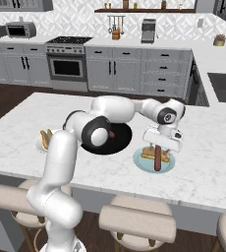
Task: Place one bun and one sausage from the bowl on each plate.
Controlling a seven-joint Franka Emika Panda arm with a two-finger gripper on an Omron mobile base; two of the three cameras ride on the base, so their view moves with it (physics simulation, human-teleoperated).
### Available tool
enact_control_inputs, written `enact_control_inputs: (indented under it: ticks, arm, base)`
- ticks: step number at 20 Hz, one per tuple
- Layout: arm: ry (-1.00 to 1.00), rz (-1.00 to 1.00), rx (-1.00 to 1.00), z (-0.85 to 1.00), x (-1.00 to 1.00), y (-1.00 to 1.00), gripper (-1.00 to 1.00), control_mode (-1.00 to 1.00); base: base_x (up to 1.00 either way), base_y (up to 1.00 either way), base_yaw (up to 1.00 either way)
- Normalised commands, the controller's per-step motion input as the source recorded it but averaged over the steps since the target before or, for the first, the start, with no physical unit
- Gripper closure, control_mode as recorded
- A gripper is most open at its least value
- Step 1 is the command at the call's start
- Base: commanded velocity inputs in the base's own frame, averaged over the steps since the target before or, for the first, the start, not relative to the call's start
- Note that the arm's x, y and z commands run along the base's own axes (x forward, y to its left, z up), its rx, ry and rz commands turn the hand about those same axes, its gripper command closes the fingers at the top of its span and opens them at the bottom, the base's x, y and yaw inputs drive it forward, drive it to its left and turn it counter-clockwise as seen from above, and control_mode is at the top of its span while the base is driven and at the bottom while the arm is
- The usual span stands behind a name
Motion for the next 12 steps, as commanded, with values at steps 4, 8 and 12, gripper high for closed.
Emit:
enact_control_inputs:
  ticks: [4, 8, 12]
  arm:
    - [-0.09, 0.0, 0.0, -0.02, -0.25, 0.0, -1.0, -1.0]
    - [-0.33, 0.0, -0.01, 0.67, -0.07, 0.31, -1.0, -1.0]
    - [-0.22, 0.02, -0.08, 0.63, -0.05, 0.98, -1.0, -1.0]
  base:
    - [0.0, 0.0, 0.0]
    - [0.0, 0.0, 0.0]
    - [0.0, 0.0, 0.0]
